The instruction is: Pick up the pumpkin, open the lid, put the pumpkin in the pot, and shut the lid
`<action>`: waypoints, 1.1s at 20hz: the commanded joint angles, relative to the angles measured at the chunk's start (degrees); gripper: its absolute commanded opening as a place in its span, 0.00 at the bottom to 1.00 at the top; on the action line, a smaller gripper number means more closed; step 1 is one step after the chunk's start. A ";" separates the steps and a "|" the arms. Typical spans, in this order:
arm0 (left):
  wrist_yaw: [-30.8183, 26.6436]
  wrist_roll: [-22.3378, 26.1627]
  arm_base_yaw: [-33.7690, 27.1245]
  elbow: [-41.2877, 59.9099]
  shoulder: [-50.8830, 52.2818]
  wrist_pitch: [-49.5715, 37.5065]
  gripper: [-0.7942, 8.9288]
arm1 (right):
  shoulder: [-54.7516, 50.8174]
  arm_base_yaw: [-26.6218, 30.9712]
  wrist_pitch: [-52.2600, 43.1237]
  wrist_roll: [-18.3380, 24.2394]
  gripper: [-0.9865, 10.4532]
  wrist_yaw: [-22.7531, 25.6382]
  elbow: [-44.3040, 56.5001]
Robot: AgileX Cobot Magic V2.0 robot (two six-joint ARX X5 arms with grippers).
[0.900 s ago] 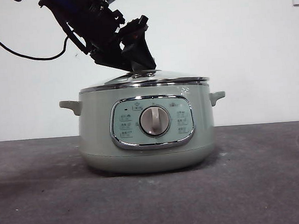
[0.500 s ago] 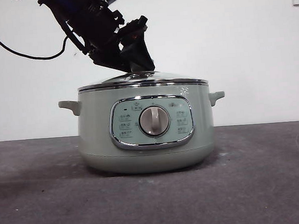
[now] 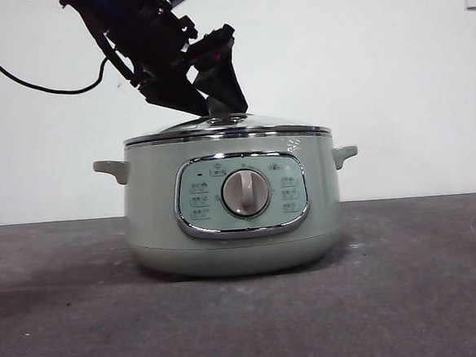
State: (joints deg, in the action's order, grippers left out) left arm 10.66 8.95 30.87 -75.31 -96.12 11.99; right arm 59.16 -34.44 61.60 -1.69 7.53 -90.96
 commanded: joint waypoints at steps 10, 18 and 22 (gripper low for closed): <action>0.48 0.07 -0.07 -7.13 9.57 15.50 0.73 | 0.26 -0.09 5.92 0.04 0.69 -7.15 -0.04; 9.29 0.24 -0.07 -18.25 20.57 46.07 0.07 | 1.60 -0.11 14.34 3.34 0.08 -19.63 -0.04; 9.05 0.22 -0.09 -18.73 23.65 46.86 0.08 | 1.57 -0.09 13.55 0.68 0.09 -19.39 -0.04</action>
State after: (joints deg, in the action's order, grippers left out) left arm 19.68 8.99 30.81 -93.89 -72.38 58.85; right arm 60.69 -34.44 75.40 0.27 -11.86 -90.96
